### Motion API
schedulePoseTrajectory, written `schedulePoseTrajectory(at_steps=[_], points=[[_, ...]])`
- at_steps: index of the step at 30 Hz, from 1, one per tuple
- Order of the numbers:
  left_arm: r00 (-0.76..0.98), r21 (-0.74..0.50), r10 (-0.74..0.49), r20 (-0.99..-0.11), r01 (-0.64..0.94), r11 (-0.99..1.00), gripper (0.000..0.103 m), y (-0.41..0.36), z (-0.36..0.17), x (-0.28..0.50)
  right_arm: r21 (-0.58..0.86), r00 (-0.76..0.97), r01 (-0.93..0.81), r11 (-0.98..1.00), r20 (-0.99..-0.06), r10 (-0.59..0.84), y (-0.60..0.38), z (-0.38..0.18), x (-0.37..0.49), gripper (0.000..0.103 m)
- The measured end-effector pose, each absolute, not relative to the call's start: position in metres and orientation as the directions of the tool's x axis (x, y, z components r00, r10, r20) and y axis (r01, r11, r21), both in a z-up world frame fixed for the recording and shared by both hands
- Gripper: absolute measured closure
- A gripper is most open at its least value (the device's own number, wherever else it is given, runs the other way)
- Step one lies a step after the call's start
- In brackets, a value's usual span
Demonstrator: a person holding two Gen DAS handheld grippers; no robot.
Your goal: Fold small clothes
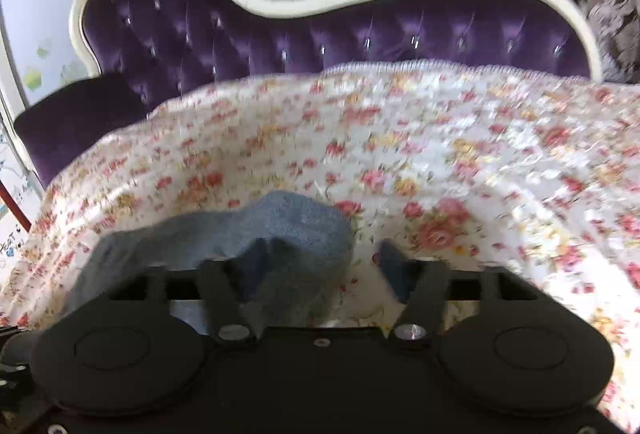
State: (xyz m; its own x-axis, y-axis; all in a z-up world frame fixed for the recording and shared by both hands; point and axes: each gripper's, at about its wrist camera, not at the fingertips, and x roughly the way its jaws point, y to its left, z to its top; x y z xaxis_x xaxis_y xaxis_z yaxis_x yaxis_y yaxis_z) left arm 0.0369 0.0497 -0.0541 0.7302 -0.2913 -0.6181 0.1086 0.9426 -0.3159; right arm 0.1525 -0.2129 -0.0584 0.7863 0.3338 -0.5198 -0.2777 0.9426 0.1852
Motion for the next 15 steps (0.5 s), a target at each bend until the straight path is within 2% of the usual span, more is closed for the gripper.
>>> schedulePoseTrajectory(at_steps=[1, 2, 4, 5, 11, 15], points=[[0.727, -0.301, -0.287, -0.624, 0.116, 0.947, 0.005, 0.047, -0.052, 0.036, 0.181, 0.797, -0.279, 0.943, -0.504, 0.332, -0.214, -0.054, 0.144, 0.022], [0.728, -0.281, -0.274, -0.628, 0.117, 0.953, 0.002, 0.045, -0.05, 0.034, 0.177, 0.808, -0.28, 0.944, -0.487, 0.331, -0.215, -0.049, 0.135, 0.02], [0.741, -0.234, -0.245, -0.625, 0.122, 0.965, 0.0, 0.04, -0.044, 0.029, 0.169, 0.826, -0.278, 0.946, -0.46, 0.325, -0.216, -0.04, 0.118, 0.003], [0.748, -0.22, -0.237, -0.62, 0.124, 0.968, 0.0, 0.038, -0.042, 0.026, 0.168, 0.835, -0.277, 0.946, -0.446, 0.324, -0.216, -0.036, 0.11, 0.0], [0.78, -0.146, -0.141, -0.61, 0.065, 0.987, 0.0, 0.027, -0.02, 0.01, 0.193, 0.854, -0.253, 0.948, -0.417, 0.313, -0.211, -0.023, 0.077, 0.0], [0.769, -0.162, -0.169, -0.616, 0.086, 0.983, 0.0, 0.024, -0.008, 0.003, 0.203, 0.856, -0.247, 0.948, -0.412, 0.311, -0.206, -0.022, 0.053, 0.0]])
